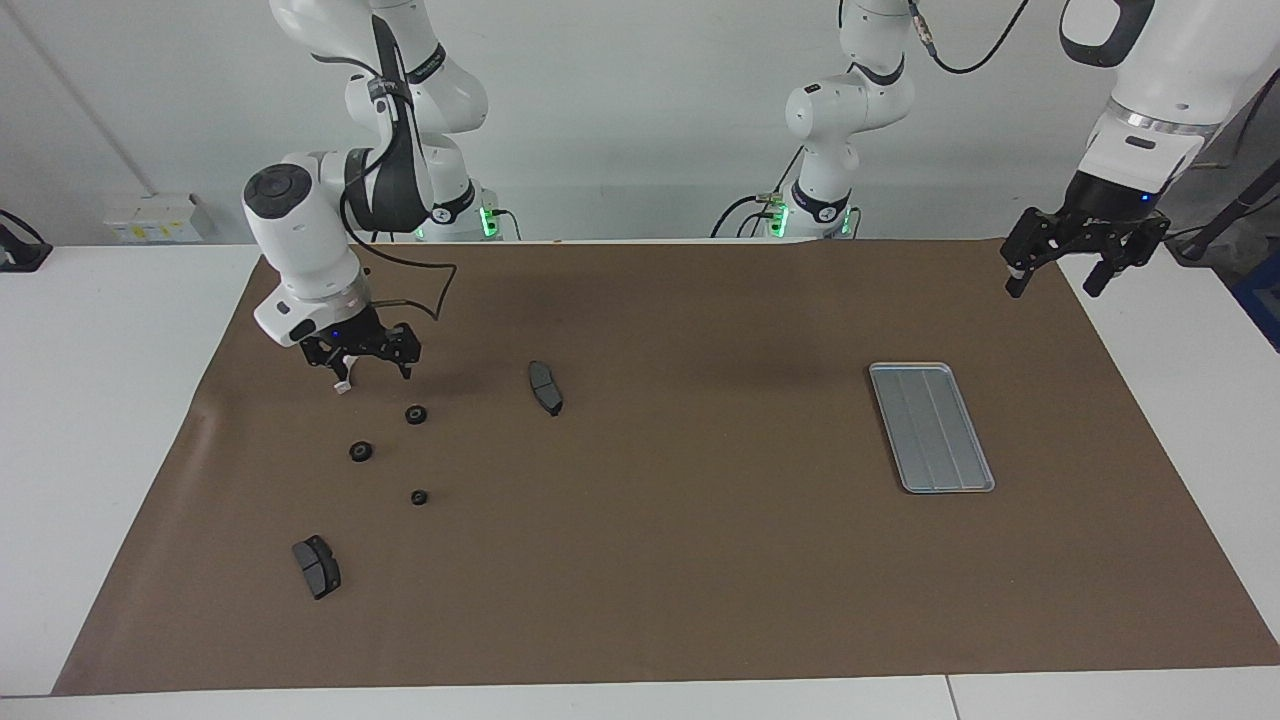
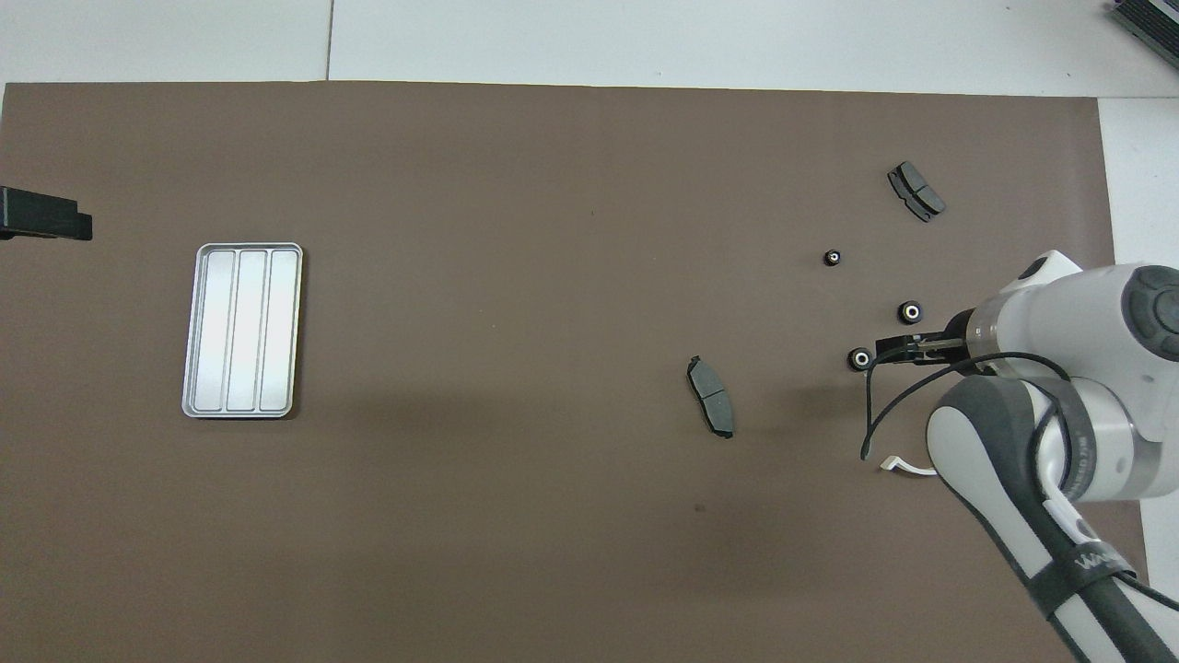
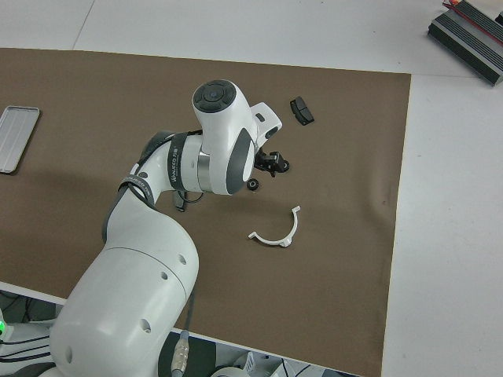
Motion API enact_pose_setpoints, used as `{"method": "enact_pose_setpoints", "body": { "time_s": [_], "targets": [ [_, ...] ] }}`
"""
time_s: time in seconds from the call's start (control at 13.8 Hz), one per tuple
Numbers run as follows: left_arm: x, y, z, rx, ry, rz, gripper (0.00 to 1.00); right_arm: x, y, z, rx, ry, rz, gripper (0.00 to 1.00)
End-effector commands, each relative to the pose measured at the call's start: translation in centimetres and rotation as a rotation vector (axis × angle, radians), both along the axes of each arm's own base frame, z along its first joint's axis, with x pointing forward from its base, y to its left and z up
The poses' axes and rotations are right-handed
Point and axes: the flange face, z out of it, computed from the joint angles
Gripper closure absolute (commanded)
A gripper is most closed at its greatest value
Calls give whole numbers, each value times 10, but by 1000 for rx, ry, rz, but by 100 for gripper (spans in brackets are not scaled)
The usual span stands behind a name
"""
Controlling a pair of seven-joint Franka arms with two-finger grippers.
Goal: Pick bearing gear from pile to tray
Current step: 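Grasp the small black bearing with the right gripper and lift it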
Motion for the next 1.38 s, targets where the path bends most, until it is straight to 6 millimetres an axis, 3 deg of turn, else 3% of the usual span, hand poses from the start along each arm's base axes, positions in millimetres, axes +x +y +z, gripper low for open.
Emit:
{"method": "enact_pose_setpoints", "body": {
  "time_s": [0.0, 0.22, 0.51, 1.09, 1.31],
  "targets": [
    [-8, -1, 1, -6, 7, 4, 0, 5, -5, -28, 13, -13, 17, 0],
    [-8, -1, 1, -6, 7, 4, 0, 13, 1, -55, 15, -34, 28, 0],
    [-8, -1, 1, -7, 7, 6, 0, 17, 4, -75, 16, -56, 32, 0],
    [-8, -1, 1, -7, 7, 6, 0, 4, 13, -89, 18, -44, 48, 0],
    [-8, -1, 1, -7, 7, 6, 0, 4, 13, -92, 18, -56, 49, 5]
  ]
}}
